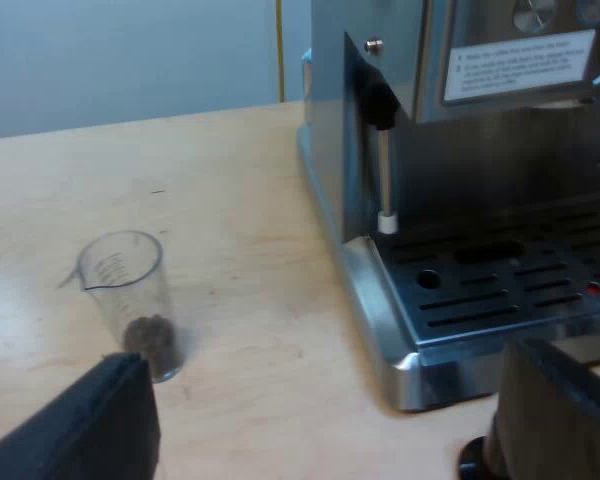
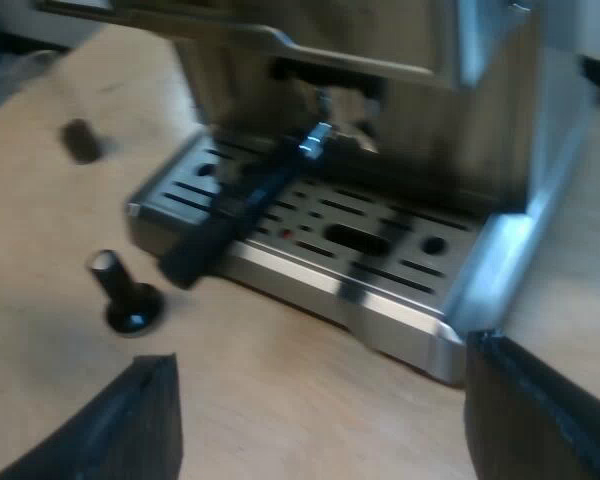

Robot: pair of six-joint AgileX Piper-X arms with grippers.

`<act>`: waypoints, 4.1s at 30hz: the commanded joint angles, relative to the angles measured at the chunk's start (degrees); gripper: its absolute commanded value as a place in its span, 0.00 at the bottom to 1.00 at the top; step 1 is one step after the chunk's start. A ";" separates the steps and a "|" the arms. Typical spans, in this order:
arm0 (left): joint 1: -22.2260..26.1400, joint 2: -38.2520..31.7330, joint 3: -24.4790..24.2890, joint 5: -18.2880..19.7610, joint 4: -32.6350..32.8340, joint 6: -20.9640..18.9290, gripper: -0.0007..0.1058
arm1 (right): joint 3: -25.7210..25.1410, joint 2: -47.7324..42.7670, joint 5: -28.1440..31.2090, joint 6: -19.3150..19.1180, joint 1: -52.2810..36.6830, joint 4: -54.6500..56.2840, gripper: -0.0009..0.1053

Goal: Pour the beans into the coffee machine

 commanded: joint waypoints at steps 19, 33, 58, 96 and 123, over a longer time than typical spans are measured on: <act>0.01 0.98 -0.58 -1.77 -1.17 -0.63 0.68 | -0.80 8.86 -1.05 -0.97 19.14 -12.69 0.59; 0.01 0.98 2.72 -4.09 -1.90 1.11 0.68 | -0.53 11.65 2.89 -0.03 23.21 -14.35 0.59; 1.35 6.36 12.79 -7.37 -16.79 -0.37 0.68 | -0.53 11.65 2.89 -0.05 23.21 -14.04 0.59; 14.20 36.16 30.50 5.07 -65.55 4.99 0.68 | -0.53 11.65 2.89 -0.05 23.21 -14.04 0.59; 14.20 61.14 30.59 5.07 -92.98 -0.55 0.68 | -0.53 11.65 2.89 -0.05 23.21 -14.04 0.59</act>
